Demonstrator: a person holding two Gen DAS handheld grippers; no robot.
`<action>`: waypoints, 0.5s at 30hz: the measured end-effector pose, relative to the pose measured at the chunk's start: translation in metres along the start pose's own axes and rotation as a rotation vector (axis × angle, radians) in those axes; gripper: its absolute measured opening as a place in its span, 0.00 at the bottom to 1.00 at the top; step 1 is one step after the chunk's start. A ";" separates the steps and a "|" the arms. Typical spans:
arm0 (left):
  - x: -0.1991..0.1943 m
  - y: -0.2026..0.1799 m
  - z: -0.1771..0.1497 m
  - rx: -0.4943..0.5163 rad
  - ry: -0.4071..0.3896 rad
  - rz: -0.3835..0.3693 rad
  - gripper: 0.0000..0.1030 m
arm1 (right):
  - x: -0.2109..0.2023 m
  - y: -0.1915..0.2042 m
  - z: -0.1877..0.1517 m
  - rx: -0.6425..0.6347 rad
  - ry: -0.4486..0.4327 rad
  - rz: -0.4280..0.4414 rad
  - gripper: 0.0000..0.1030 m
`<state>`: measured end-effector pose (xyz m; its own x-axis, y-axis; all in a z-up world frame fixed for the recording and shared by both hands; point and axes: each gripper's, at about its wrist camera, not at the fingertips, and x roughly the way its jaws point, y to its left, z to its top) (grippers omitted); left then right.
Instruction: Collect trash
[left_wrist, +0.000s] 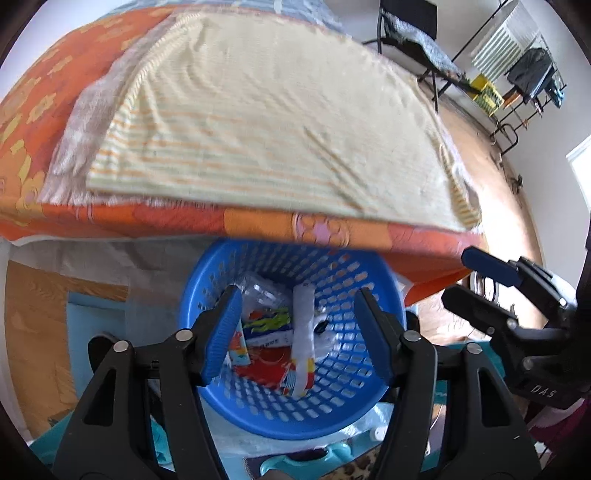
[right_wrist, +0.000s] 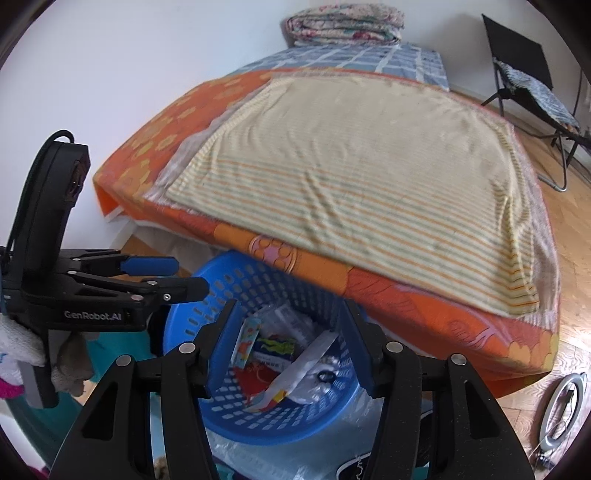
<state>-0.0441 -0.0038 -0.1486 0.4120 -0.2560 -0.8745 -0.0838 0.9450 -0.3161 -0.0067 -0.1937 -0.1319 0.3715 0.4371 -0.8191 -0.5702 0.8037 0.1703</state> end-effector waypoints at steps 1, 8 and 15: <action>-0.004 -0.002 0.004 0.003 -0.021 0.002 0.66 | -0.003 -0.002 0.002 0.006 -0.014 -0.003 0.59; -0.035 -0.011 0.029 0.003 -0.160 0.003 0.66 | -0.024 -0.012 0.020 0.043 -0.092 -0.046 0.64; -0.073 -0.030 0.057 0.049 -0.327 0.036 0.73 | -0.050 -0.024 0.047 0.069 -0.194 -0.081 0.69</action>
<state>-0.0199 -0.0013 -0.0541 0.6799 -0.1504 -0.7178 -0.0632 0.9631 -0.2617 0.0227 -0.2166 -0.0693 0.5515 0.4343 -0.7122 -0.4839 0.8620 0.1510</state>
